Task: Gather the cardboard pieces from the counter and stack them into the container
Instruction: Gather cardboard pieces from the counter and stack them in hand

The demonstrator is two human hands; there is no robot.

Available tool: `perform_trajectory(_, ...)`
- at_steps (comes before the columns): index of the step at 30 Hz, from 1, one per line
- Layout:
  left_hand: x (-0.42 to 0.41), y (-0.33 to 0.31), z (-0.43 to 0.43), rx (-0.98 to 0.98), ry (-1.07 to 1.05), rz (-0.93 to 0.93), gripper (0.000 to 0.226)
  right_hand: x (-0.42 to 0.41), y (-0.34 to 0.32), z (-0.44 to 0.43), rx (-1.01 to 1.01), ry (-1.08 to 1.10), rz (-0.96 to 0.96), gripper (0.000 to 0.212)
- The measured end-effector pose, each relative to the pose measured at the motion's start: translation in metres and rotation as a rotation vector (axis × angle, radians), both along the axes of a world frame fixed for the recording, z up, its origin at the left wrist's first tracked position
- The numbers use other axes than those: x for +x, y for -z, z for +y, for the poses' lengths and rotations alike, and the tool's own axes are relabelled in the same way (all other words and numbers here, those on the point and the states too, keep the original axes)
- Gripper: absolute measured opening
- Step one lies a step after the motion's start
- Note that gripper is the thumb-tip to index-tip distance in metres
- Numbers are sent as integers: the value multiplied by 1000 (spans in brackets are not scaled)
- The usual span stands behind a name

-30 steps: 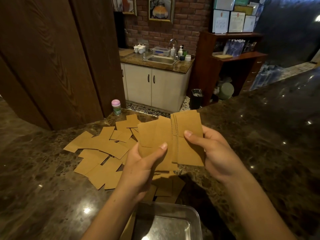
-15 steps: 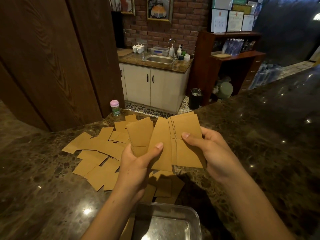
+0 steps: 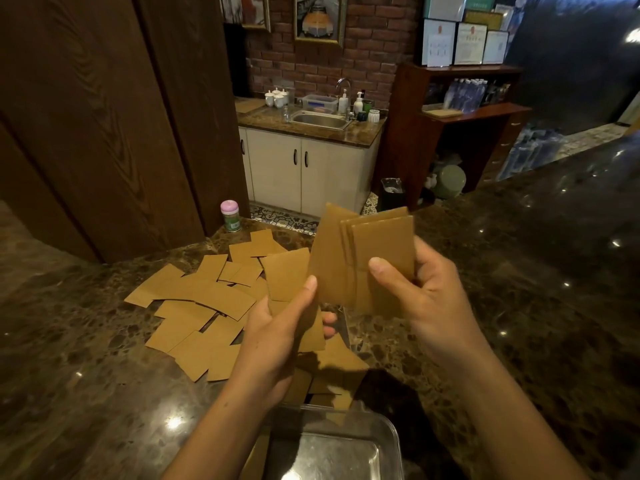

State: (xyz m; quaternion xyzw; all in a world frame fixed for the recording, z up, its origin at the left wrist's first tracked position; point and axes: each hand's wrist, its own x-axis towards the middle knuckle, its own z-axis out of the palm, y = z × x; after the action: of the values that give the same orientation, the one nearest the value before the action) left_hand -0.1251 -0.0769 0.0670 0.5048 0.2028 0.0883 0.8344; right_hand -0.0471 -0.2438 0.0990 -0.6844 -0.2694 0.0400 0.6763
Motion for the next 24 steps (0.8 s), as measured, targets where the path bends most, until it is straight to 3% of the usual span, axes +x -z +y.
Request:
perform_trajectory(2, -2, -4, 4, -107, 59, 39, 49, 4, 1, -8, -127, -49, -348, 32)
perform_trajectory(5, -5, -13, 13, -244, 133, 30, 58, 11, 3, -20, -477, -225, -797, 49)
perform_trajectory(8, -8, -16, 19, -175, 118, -8, 40, 10, 1, -23, -680, -330, -939, 47)
perform_trajectory(10, -9, -14, 20, -102, 98, -14, 41, 8, -3, -26, -741, -356, -966, 48)
perform_trajectory(13, -11, -11, 21, -108, 47, -45, 45, 4, -12, -34, -699, -359, -742, 47)
perform_trajectory(16, -11, -10, 22, -72, -15, -72, 43, 5, -16, -40, -506, -350, -359, 33)
perform_trajectory(19, -11, -10, 20, 52, 24, -108, 50, 11, -30, -36, -362, -278, -162, 29)
perform_trajectory(24, -15, -14, 17, 255, 186, -120, 53, 31, -59, -17, -520, -310, 10, 20)
